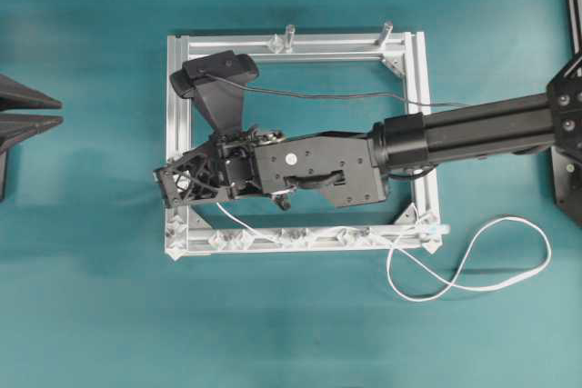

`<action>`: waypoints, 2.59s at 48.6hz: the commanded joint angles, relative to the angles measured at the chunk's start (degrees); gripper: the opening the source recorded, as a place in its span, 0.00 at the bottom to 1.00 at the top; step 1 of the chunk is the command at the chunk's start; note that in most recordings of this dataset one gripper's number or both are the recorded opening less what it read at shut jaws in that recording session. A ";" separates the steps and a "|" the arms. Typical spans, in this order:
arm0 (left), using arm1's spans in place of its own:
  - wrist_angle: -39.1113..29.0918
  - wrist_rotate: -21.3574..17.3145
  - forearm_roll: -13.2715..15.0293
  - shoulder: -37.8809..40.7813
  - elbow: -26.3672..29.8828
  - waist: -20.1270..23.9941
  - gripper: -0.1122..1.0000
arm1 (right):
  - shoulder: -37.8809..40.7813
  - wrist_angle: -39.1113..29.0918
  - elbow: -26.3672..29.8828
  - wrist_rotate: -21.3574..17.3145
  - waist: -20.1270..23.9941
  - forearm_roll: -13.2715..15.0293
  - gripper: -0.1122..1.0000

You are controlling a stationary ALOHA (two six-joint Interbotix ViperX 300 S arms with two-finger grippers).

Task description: Move the cable alternately left and right between 8 closely spaced pins so it hooks onto each one.

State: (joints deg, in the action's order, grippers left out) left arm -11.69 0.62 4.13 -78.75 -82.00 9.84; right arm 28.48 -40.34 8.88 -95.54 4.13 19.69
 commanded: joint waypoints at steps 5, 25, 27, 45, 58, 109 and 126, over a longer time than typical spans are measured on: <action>0.53 0.62 -0.09 0.53 0.70 0.09 0.38 | -1.32 -0.35 1.58 0.00 1.49 -1.14 0.24; 0.62 0.62 -0.09 0.53 0.62 0.09 0.38 | -1.32 -0.18 1.58 -0.44 5.62 -3.60 0.24; 0.53 0.62 -0.09 0.53 0.62 0.09 0.38 | -1.32 -0.18 1.58 -0.44 5.89 -3.78 0.24; 0.53 0.62 -0.18 0.53 0.62 0.09 0.38 | -1.32 0.62 1.58 -0.70 8.00 -4.92 0.24; 0.53 0.62 -0.09 0.53 0.62 0.09 0.38 | -1.32 0.88 1.76 -0.70 8.79 -5.27 0.24; 0.53 0.62 -0.09 0.53 0.62 0.09 0.38 | -0.70 0.97 2.46 -0.88 10.28 -5.89 0.24; 0.53 0.62 -0.18 0.53 0.62 0.09 0.38 | -0.18 0.53 3.34 -0.88 11.69 -6.59 0.24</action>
State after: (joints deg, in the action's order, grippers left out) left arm -11.60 0.70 4.13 -78.75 -82.00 9.84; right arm 29.44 -39.81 10.55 -96.50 15.12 13.10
